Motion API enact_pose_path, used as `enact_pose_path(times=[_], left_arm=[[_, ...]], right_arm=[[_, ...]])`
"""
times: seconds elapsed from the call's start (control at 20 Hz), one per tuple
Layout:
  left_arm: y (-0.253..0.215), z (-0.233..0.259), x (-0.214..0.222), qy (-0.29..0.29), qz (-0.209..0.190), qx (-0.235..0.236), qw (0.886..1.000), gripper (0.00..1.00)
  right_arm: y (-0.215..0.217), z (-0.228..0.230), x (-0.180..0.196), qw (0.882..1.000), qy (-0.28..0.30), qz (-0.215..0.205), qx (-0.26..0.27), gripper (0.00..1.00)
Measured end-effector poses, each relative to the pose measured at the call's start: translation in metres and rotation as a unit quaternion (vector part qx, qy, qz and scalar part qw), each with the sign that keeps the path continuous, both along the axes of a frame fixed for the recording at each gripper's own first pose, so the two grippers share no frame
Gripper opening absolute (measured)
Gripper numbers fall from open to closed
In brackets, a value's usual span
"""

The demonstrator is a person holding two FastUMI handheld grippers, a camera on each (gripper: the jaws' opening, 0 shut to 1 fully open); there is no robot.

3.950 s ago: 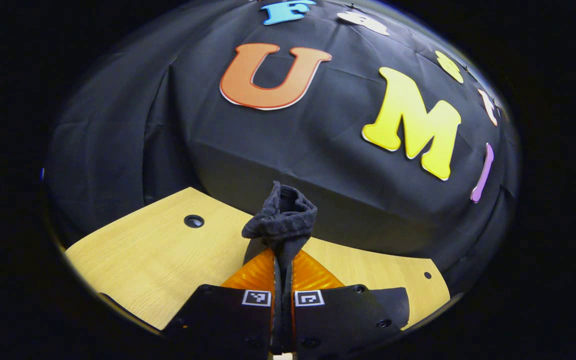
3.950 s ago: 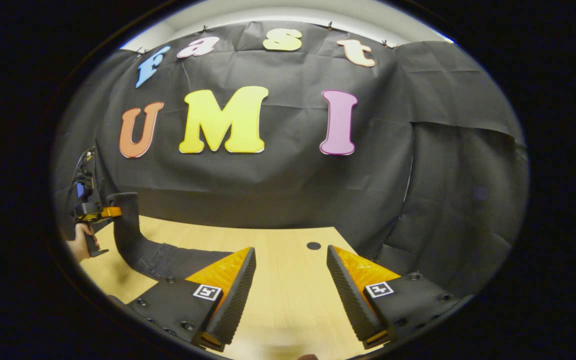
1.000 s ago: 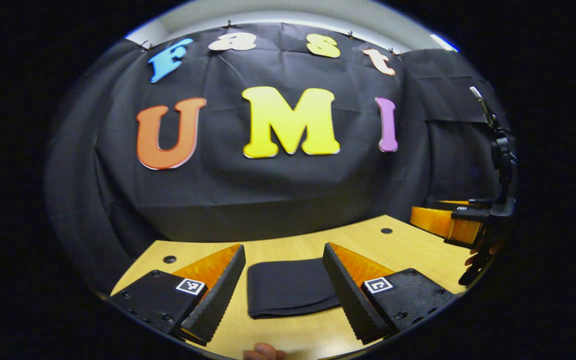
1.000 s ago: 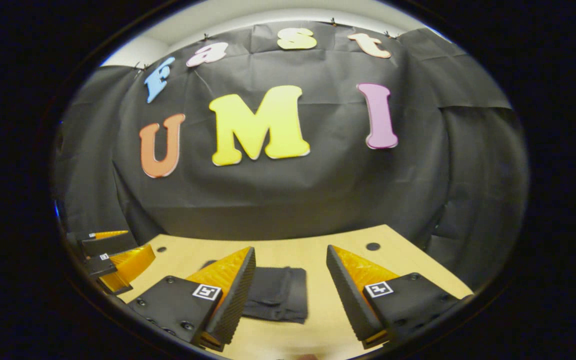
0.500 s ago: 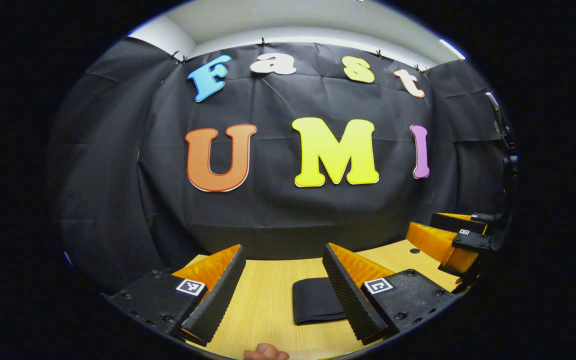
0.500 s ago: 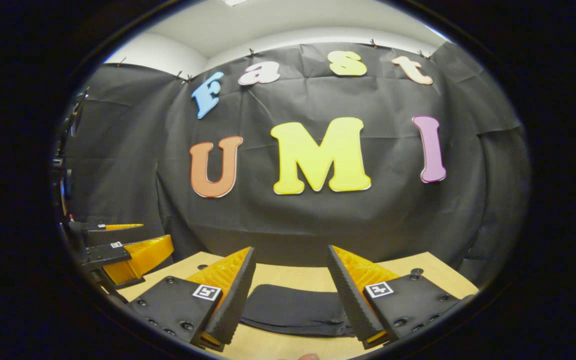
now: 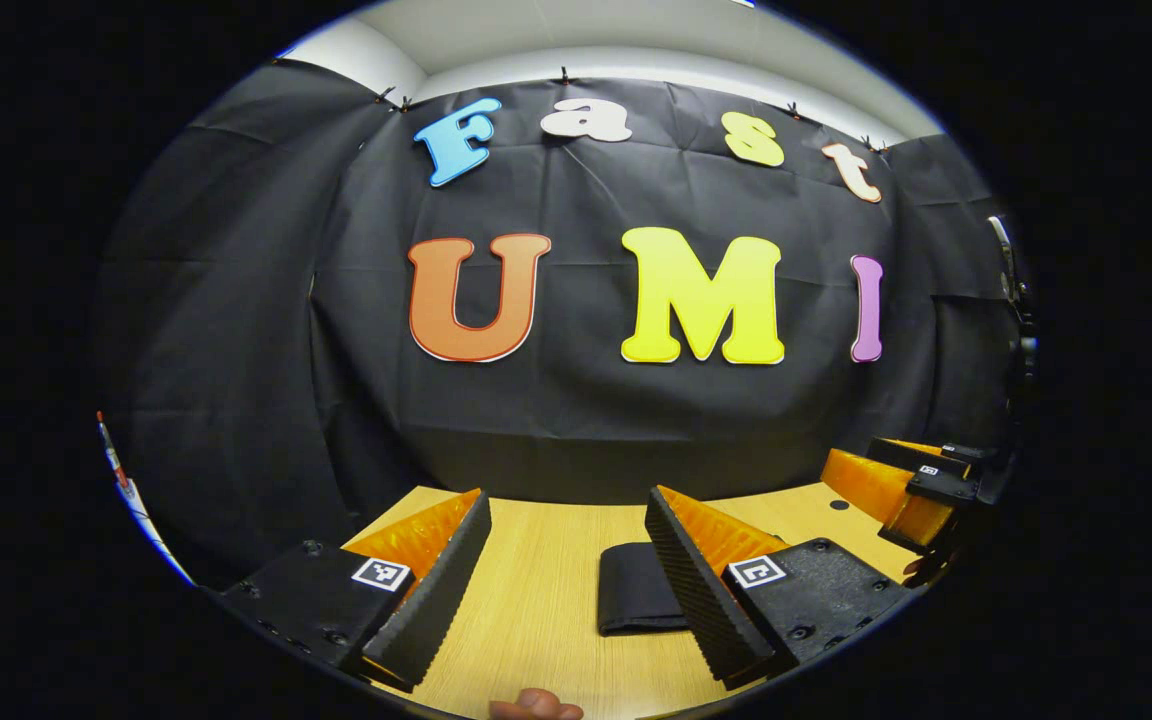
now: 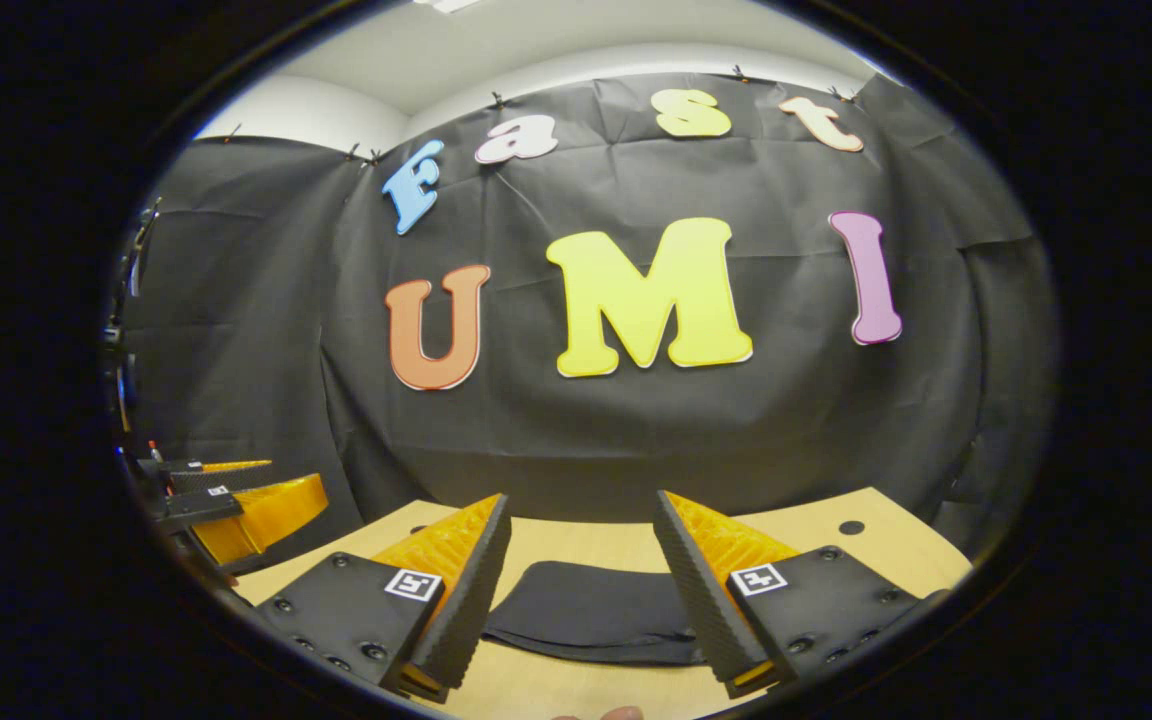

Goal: Grasp the waist and the cuffs of the jeans and fold them to make the two legs overlap; first hold the waist and fold one-third of the jeans toward the cuffs, then hold the cuffs and fold the remaining one-third in the same direction to finish folding.

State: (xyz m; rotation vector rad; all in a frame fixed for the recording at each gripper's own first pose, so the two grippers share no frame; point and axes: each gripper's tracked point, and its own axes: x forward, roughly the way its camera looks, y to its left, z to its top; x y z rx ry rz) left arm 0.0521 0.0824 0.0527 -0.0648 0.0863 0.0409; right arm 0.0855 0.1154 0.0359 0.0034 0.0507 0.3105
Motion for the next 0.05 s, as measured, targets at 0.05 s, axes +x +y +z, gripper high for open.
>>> enact_pose_path(times=[0.05], left_arm=[[-0.0021, -0.0006, 0.0007, 0.002, 0.0, -0.001, 1.0, 0.99]], right_arm=[[-0.0017, 0.0003, -0.0003, 1.0, 0.001, 0.0, -0.001, 0.89]])
